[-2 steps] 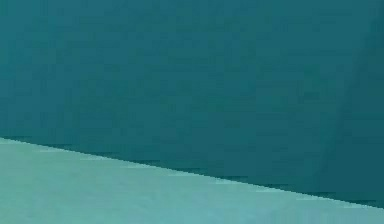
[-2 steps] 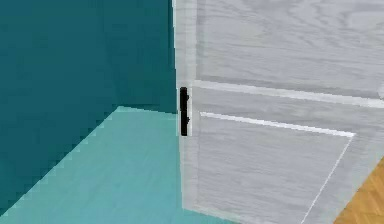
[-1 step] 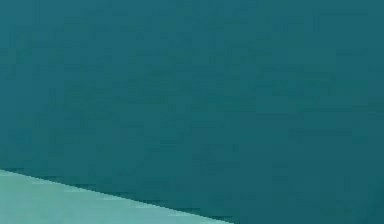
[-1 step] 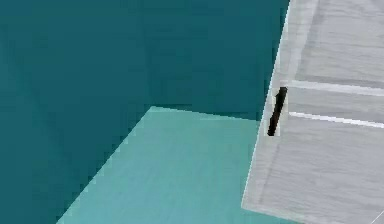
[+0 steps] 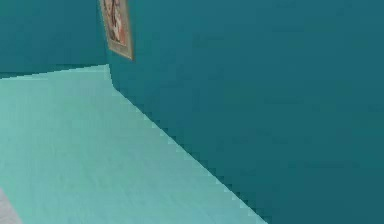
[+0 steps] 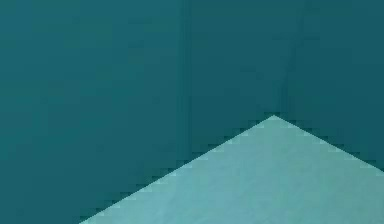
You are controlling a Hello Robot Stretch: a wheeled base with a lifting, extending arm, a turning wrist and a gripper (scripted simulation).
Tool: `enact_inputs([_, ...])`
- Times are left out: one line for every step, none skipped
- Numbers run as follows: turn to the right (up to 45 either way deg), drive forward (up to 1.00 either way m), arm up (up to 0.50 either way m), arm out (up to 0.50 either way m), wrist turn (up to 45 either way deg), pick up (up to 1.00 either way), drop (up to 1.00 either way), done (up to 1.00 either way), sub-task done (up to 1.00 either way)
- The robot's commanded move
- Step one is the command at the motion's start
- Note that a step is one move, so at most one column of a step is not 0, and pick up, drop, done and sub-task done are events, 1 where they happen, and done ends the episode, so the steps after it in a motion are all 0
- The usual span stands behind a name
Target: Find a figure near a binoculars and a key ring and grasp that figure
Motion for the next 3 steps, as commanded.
enact_inputs([0.0,0.50,0.00,0.00,0.0,0.00,0.00,0.00,0.00])
enact_inputs([-33.0,0.00,0.00,0.00,0.0,0.00,0.00,0.00,0.00])
enact_inputs([0.0,0.75,0.00,0.00,0.0,0.00,0.00,0.00,0.00])
